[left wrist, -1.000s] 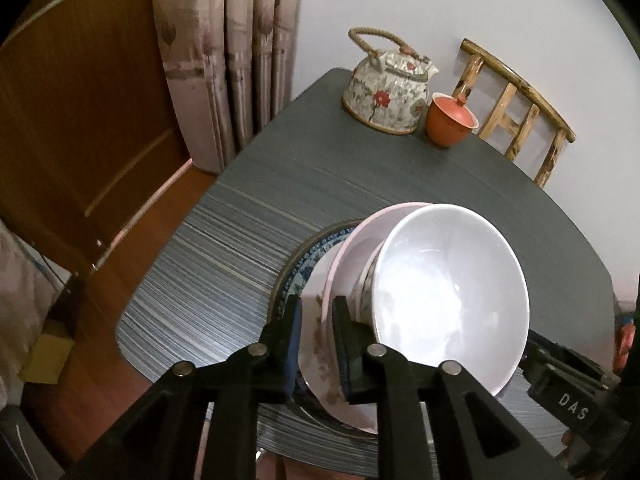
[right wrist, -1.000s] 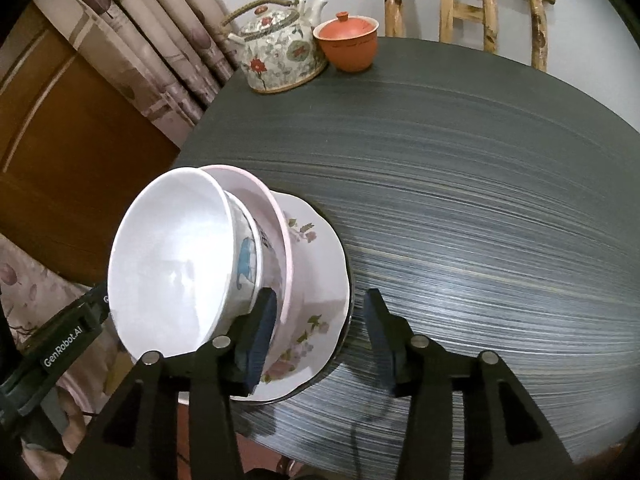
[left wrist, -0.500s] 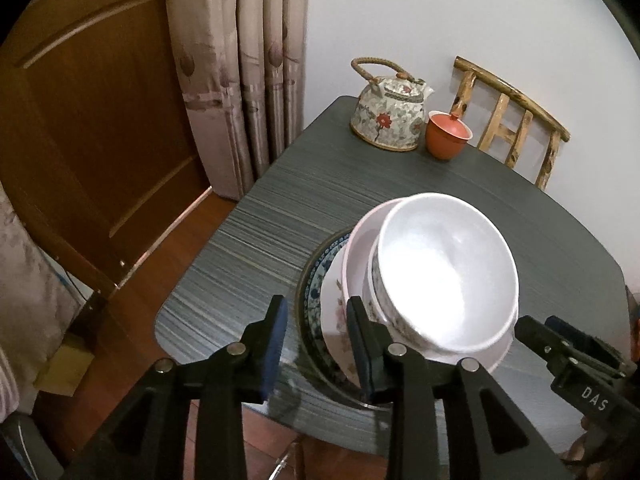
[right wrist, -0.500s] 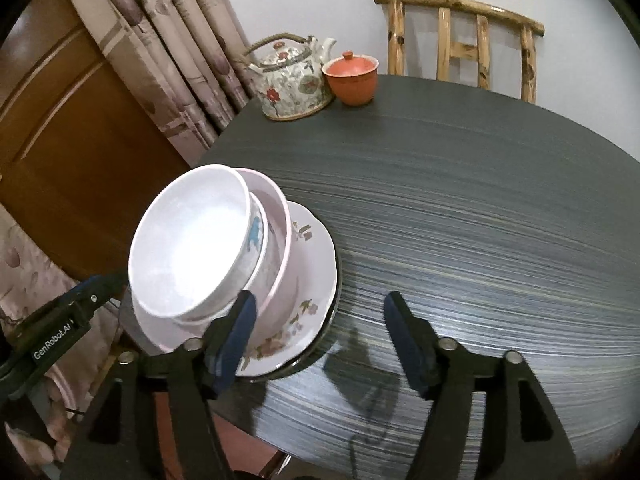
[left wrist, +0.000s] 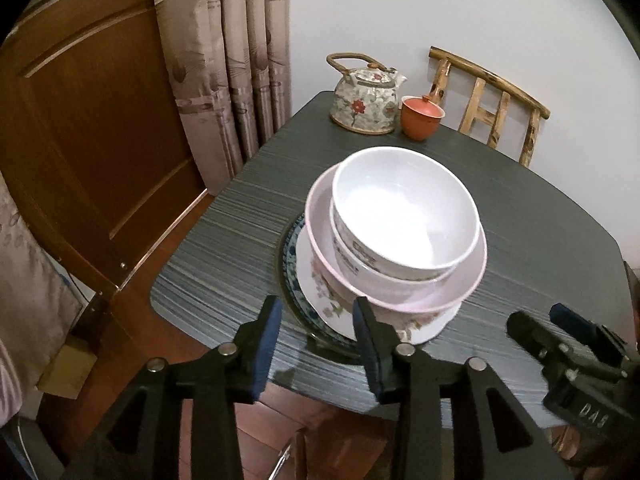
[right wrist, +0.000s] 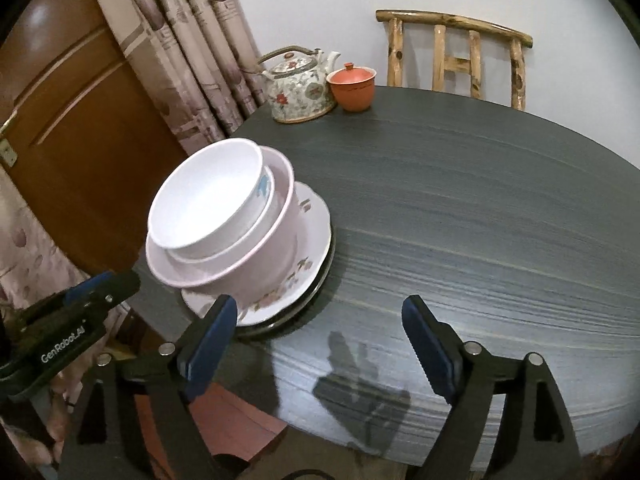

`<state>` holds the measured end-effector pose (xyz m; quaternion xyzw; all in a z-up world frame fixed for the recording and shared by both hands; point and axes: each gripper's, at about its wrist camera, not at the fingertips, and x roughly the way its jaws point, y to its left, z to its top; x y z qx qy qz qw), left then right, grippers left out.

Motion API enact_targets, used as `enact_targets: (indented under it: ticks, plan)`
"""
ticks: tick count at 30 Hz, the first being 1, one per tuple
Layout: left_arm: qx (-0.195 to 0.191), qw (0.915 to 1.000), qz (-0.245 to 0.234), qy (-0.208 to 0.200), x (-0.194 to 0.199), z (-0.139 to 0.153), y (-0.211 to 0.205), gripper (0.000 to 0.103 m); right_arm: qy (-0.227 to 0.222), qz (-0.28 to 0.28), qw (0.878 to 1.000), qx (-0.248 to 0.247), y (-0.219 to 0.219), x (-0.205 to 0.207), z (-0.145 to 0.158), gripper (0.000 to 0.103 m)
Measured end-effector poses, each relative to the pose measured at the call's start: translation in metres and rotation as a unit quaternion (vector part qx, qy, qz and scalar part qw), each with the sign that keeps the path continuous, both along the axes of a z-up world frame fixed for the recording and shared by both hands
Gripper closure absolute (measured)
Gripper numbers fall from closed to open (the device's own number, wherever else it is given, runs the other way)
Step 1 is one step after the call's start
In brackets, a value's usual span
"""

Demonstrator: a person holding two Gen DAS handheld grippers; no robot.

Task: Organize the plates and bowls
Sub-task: 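Open both tools and pull them back from the pink bowl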

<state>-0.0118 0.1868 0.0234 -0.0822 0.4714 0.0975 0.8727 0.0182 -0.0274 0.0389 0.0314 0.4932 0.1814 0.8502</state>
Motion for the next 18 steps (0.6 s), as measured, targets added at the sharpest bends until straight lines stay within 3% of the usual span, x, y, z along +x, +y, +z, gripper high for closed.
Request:
enact_targets:
  ticks: [3, 18]
  plan:
    - [0.013, 0.9999, -0.001, -0.003, -0.003, 0.002, -0.008, 0.060, -0.007, 0.006, 1.000, -0.005, 0.002, -0.009, 0.000, 0.008]
    - [0.042, 0.9990, -0.002, -0.011, -0.011, 0.010, -0.026, 0.053, -0.010, 0.017, 1.000, -0.017, 0.008, -0.027, -0.001, 0.002]
